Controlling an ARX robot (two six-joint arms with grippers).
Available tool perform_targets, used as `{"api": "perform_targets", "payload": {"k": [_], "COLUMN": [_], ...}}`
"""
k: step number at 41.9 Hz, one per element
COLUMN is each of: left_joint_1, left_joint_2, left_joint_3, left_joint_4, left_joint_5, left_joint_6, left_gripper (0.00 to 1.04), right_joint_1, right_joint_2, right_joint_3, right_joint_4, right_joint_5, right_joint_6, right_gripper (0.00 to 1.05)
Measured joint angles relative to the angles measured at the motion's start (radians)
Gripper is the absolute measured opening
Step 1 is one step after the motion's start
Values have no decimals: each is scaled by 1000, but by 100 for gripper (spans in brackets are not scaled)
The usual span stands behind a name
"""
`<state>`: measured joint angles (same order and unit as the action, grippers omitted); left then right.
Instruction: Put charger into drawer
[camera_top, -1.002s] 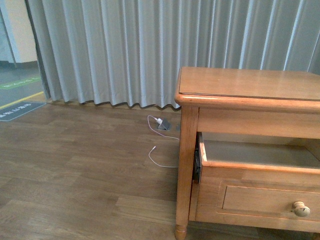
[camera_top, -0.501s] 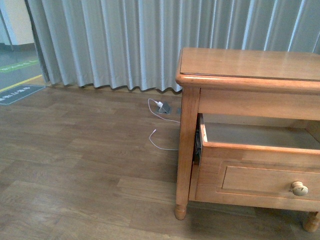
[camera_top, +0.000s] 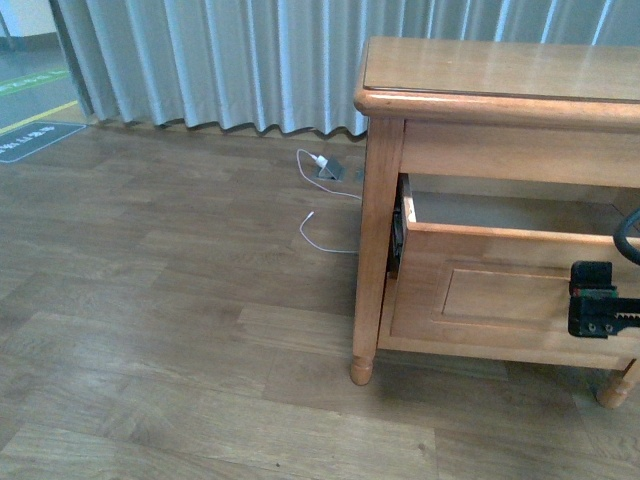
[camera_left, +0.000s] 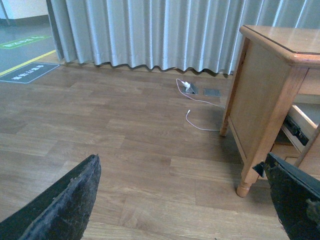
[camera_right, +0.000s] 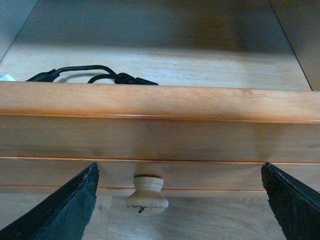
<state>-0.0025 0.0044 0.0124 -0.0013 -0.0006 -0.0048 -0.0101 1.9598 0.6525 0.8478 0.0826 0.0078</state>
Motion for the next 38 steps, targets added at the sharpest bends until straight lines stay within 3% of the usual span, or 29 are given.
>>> {"api": "perform_targets", "payload": {"k": [38], "left_joint_1": [0], "left_joint_2": [0], "left_joint_3": [0], "left_joint_4": [0], "left_joint_5": [0], "left_joint_6": [0], "left_gripper": [99], "right_joint_1": [6], "right_joint_2": [294], "right_joint_3": [404], "right_joint_4": [67], "right_joint_5": [152], "right_joint_6": [70], "right_gripper": [97]}}
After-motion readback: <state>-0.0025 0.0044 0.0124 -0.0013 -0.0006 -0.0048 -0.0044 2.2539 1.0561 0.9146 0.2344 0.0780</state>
